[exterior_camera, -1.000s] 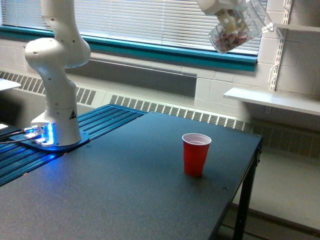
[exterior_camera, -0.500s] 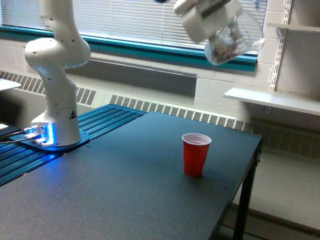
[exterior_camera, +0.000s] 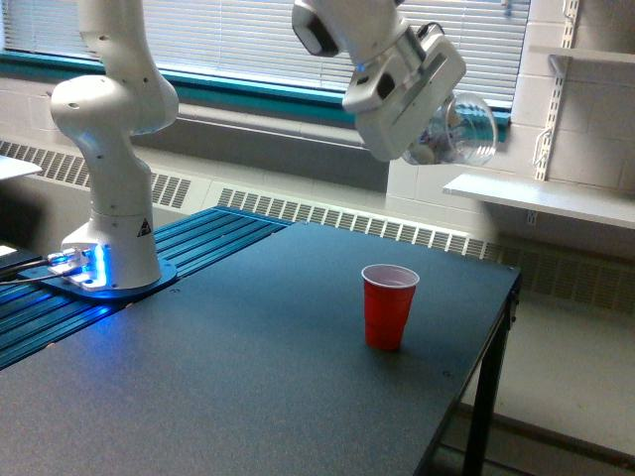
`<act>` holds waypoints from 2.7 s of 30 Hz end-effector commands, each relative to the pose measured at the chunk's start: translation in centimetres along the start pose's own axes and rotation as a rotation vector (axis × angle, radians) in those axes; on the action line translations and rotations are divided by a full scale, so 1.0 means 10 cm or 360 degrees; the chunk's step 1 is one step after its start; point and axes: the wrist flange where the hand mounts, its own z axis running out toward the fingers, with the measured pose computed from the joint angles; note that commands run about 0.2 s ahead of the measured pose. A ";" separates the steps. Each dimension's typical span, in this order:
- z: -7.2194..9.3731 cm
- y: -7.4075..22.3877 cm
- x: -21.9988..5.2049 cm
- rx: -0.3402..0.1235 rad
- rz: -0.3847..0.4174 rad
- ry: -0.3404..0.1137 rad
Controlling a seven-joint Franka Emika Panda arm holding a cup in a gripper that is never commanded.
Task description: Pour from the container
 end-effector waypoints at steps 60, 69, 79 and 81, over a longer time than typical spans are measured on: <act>0.81 1.55 -0.60 0.0093 0.0680 -0.0355; 0.84 1.60 -0.62 0.0136 0.0772 -0.0400; 0.91 1.62 -0.66 0.0124 0.0826 -0.0427; 0.92 1.62 -0.68 0.0129 0.0837 -0.0437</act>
